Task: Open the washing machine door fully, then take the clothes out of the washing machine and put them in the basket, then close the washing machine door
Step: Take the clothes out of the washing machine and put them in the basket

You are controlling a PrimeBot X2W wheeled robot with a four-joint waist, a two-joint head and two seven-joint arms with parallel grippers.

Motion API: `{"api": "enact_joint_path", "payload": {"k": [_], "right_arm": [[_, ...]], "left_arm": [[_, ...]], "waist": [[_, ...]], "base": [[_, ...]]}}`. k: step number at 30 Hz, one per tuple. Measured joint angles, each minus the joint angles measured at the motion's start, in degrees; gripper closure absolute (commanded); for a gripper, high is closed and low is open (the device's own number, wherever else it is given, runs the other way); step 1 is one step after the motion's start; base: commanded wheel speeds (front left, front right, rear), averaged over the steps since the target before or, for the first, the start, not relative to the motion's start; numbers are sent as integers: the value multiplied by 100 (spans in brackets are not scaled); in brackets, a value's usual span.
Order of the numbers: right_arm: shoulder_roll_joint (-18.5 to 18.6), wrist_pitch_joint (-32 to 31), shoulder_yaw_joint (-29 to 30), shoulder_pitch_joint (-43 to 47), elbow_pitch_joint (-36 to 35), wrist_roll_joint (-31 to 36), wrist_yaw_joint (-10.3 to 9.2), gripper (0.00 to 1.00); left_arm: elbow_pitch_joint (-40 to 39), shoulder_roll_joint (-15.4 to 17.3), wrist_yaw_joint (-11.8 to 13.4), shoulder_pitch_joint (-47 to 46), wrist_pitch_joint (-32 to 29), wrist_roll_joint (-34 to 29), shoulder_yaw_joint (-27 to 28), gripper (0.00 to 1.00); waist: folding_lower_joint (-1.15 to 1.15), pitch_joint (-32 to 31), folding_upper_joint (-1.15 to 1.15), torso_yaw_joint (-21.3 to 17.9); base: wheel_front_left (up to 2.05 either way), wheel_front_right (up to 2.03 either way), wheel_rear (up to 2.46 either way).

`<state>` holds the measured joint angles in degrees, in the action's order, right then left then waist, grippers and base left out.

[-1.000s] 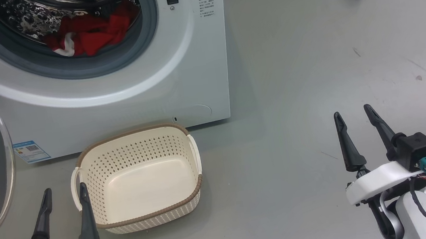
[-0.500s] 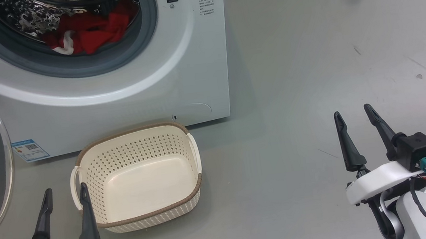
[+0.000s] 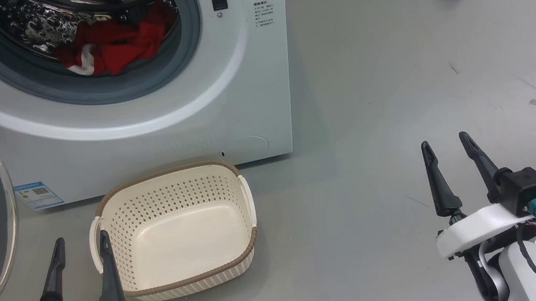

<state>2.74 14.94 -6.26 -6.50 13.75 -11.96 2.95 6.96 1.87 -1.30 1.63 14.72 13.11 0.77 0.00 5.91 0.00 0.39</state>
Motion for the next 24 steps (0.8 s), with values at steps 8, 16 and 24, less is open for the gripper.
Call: {"api": "enact_joint_path", "payload": {"k": [8,16,24], "right_arm": [[-3,0,3,1,7,0,1,0],[-8,0,19,1,3,-1,1,0],[-10,1,14,1,7,-1,11,0]], "left_arm": [[-32,0,19,0,0,1,-4,0],[-138,2,107,-1,0,-10,63,0],[-168,2,138,-1,0,-12,42,0]], "waist": [[0,15,0,32],[0,59,0,70],[0,95,0,97]], "base": [[109,-106,-3],[120,-112,-8],[86,-86,0]]}}
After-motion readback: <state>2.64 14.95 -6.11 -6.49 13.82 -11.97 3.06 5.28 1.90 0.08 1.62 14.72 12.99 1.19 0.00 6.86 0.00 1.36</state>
